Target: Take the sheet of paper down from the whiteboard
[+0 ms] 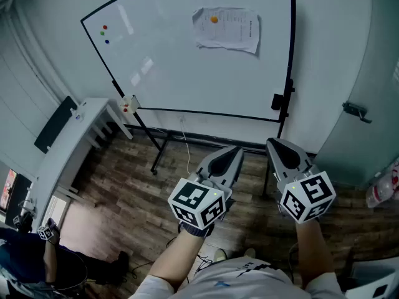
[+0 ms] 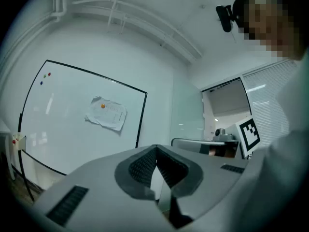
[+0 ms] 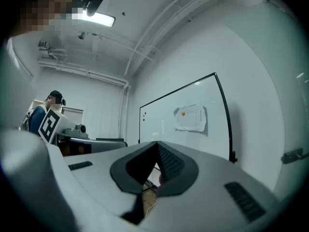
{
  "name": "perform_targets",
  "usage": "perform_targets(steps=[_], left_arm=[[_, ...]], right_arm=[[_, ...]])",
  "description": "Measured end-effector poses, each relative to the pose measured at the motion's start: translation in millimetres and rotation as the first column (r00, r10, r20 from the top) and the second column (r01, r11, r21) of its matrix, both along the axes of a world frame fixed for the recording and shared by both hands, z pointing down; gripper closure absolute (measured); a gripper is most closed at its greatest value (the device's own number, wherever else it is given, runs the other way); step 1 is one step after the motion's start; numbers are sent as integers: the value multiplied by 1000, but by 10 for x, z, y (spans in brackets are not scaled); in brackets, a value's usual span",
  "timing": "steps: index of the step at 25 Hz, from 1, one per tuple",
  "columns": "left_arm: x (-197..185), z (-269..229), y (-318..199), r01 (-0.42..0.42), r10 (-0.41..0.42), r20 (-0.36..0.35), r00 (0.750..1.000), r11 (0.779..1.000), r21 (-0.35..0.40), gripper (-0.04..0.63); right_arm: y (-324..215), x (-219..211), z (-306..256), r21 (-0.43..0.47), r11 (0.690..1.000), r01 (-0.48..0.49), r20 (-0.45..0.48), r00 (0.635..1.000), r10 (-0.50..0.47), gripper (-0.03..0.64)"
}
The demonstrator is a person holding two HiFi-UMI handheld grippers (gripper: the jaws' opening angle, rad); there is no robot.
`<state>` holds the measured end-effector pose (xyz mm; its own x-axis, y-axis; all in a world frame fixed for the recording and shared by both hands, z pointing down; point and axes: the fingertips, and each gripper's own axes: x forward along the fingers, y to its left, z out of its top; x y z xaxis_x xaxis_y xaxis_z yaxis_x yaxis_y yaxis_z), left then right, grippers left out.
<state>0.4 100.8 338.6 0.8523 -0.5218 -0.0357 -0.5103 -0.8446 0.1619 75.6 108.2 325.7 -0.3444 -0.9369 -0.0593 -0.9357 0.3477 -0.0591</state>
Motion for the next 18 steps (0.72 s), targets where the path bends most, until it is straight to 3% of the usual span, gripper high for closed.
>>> perform_targets(steps=[10,18], left_arm=[[55,-9,-317,102,-103,5,995,994,35,581],[217,-70,-411,150,-151,23,988,987,63,583]], right_arm=[[-64,475,-113,53,999,-12,63,998,8,606],[-148,608,-162,70,998,7,53,999,-10,606]])
